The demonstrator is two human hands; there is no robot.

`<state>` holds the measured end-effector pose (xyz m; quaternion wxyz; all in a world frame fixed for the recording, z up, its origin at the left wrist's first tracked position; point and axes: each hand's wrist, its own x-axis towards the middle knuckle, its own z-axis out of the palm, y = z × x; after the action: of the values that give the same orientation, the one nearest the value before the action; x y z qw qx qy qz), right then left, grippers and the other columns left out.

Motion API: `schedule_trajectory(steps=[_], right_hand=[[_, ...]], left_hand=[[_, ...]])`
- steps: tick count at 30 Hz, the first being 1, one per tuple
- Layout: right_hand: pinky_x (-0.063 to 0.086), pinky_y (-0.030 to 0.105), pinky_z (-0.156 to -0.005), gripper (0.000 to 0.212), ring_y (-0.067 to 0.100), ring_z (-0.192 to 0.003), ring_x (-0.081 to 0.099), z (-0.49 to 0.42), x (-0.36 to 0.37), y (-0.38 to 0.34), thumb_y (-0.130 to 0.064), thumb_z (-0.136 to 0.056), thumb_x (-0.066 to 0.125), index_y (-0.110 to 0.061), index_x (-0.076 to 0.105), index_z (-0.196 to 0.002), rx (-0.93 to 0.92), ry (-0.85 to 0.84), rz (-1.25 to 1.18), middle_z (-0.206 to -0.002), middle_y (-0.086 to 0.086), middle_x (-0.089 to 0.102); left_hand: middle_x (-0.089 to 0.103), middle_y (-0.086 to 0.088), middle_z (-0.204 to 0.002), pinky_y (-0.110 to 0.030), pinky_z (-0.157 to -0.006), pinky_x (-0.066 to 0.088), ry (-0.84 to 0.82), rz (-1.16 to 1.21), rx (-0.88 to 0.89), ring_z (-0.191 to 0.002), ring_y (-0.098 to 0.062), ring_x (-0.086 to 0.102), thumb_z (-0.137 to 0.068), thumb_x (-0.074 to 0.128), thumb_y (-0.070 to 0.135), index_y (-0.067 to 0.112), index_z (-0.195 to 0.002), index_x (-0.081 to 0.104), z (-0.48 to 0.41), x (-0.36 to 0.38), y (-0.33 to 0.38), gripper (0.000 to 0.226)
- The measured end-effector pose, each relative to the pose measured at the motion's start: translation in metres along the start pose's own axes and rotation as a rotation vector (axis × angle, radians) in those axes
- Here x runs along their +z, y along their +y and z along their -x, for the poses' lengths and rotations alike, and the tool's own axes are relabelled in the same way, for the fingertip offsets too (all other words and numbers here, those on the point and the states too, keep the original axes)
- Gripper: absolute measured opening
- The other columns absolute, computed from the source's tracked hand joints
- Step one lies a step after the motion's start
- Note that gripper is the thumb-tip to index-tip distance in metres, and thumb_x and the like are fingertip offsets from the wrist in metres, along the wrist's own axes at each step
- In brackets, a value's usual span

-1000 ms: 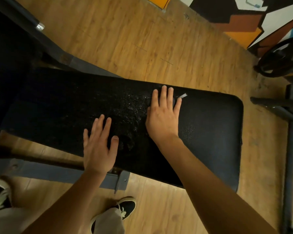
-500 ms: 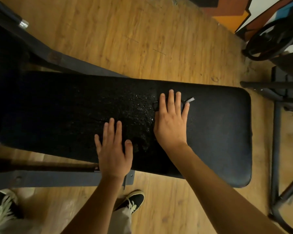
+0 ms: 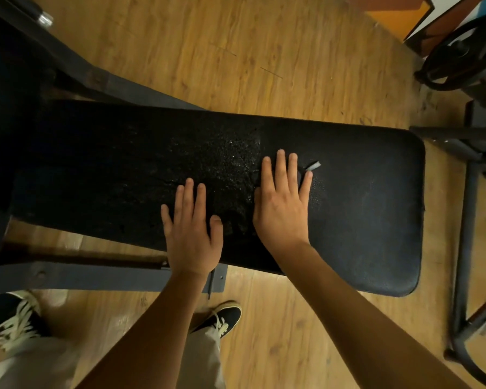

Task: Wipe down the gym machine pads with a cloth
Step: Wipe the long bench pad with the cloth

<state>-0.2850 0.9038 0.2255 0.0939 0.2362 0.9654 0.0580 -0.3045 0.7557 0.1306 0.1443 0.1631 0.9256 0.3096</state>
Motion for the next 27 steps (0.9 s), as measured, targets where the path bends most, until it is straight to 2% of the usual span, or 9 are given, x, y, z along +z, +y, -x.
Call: schedule_trajectory(steps=[6, 10, 14, 18, 22, 27], right_hand=[[0.002, 0.061, -0.125, 0.059, 0.036, -0.158, -0.001, -0.045, -0.001, 0.000, -0.023, -0.105, 0.037, -0.007, 0.023, -0.161, 0.051, 0.030, -0.006, -0.169, 0.019, 0.013], [0.005, 0.060, -0.126, 0.059, 0.036, -0.158, 0.000, -0.008, -0.002, -0.002, -0.023, -0.106, 0.039, -0.007, 0.023, -0.161, 0.040, 0.054, -0.031, -0.169, 0.019, 0.013], [0.005, 0.060, -0.125, 0.058, 0.036, -0.158, 0.002, 0.036, 0.001, -0.009, -0.025, -0.106, 0.041, -0.008, 0.027, -0.160, 0.007, 0.005, -0.006, -0.169, 0.019, 0.016], [0.003, 0.059, -0.125, 0.059, 0.036, -0.158, 0.000, 0.010, 0.000, -0.004, -0.025, -0.106, 0.038, -0.008, 0.025, -0.161, -0.049, -0.021, 0.020, -0.169, 0.018, 0.015], [0.000, 0.058, -0.125, 0.059, 0.035, -0.158, -0.003, -0.027, 0.001, -0.007, -0.022, -0.106, 0.039, -0.008, 0.022, -0.161, -0.014, -0.005, -0.012, -0.170, 0.018, 0.011], [0.003, 0.059, -0.126, 0.061, 0.035, -0.158, -0.002, 0.024, 0.002, -0.011, -0.025, -0.104, 0.040, -0.008, 0.024, -0.161, -0.033, -0.004, -0.038, -0.170, 0.017, 0.012]], left_hand=[[0.019, -0.005, -0.168, -0.054, -0.126, 0.009, 0.016, 0.020, 0.000, -0.157, -0.019, 0.008, -0.101, 0.028, 0.038, 0.017, -0.159, 0.030, 0.000, 0.002, -0.002, 0.061], [0.020, -0.005, -0.168, -0.054, -0.126, 0.011, 0.015, 0.017, 0.001, -0.156, -0.020, 0.010, -0.101, 0.027, 0.038, 0.016, -0.159, 0.030, 0.000, -0.001, 0.000, 0.061], [0.021, -0.005, -0.168, -0.054, -0.125, 0.011, 0.015, 0.022, -0.003, -0.156, -0.020, 0.012, -0.102, 0.027, 0.038, 0.016, -0.159, 0.030, 0.000, -0.002, 0.000, 0.061], [0.019, -0.004, -0.168, -0.053, -0.126, 0.009, 0.008, 0.007, -0.004, -0.157, -0.019, 0.009, -0.102, 0.027, 0.037, 0.017, -0.159, 0.028, 0.001, -0.001, -0.001, 0.061], [0.017, -0.004, -0.169, -0.052, -0.126, 0.008, 0.006, -0.008, -0.001, -0.156, -0.017, 0.006, -0.102, 0.027, 0.038, 0.017, -0.160, 0.027, 0.000, 0.001, -0.002, 0.061], [0.018, -0.004, -0.169, -0.052, -0.126, 0.008, 0.005, 0.012, 0.003, -0.157, -0.018, 0.009, -0.102, 0.028, 0.038, 0.016, -0.159, 0.029, 0.000, -0.001, 0.000, 0.062]])
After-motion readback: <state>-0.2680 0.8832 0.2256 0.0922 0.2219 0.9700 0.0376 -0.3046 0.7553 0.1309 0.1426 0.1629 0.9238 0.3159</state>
